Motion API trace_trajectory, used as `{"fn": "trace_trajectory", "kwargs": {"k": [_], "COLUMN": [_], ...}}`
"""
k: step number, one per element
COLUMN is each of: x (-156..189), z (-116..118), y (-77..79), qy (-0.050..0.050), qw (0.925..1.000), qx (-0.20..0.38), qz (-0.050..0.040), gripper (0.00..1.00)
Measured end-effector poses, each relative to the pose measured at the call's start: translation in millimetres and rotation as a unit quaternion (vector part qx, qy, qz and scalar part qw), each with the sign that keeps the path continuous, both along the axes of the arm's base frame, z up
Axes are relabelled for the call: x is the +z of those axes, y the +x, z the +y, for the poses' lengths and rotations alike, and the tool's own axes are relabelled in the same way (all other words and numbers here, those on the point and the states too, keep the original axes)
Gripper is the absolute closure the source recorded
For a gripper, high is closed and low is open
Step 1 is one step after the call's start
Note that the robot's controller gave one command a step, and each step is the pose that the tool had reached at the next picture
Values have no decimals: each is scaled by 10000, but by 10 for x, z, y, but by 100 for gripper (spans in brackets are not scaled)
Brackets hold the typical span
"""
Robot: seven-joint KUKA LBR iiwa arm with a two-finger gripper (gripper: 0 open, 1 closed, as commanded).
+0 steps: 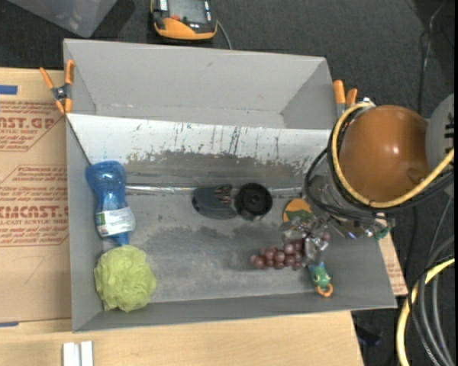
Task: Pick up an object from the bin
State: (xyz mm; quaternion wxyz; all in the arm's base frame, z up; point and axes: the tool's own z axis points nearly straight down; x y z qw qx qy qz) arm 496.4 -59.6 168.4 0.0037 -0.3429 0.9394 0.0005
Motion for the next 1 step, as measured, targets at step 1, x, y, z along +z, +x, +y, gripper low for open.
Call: {"fn": "trace_trajectory", "kwargs": {"k": [1], "x": [795], "z": [-153], "y": [180], "qy": [-4], "qw": [9998], "qx": [199], "qz": [45], "gripper": [100]}}
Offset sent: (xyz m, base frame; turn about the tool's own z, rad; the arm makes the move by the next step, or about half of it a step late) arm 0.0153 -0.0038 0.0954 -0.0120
